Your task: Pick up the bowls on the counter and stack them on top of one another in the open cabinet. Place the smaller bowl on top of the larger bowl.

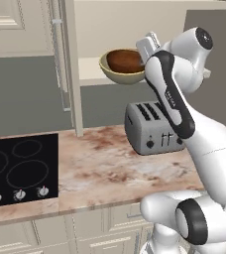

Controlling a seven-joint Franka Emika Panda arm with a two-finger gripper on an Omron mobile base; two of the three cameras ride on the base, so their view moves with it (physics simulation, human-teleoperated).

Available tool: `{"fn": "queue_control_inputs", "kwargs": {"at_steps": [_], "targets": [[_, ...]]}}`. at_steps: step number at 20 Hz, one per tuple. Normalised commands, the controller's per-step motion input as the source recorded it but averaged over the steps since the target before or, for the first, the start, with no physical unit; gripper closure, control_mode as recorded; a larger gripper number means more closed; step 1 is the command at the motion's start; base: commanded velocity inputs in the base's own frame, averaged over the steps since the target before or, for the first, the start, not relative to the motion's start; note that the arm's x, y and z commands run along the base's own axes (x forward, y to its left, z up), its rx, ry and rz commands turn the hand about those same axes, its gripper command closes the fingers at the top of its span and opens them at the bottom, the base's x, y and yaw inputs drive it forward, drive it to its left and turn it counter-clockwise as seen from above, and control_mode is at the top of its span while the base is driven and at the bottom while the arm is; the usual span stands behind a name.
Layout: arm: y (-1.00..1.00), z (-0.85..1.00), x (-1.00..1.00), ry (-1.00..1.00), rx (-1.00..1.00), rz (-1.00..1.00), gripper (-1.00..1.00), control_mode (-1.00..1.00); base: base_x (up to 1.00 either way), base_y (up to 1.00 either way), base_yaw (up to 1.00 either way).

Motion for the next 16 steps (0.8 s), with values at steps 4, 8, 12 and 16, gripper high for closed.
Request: {"fn": "queue_control_inputs", "kwargs": {"at_steps": [4,8,12,16], "targets": [[-0.17,0.00,0.66,-0.02,-0.02,0.00,1.00,-1.00,0.00,0.00,0.00],[-0.18,0.00,0.68,0.00,0.00,0.00,1.00,-1.00,0.00,0.00,0.00],[-0.08,0.00,0.61,0.00,0.00,0.00,1.00,-1.00,0.00,0.00,0.00],[0.00,-0.16,0.45,0.00,0.00,0.00,1.00,-1.00,0.00,0.00,0.00]]}}
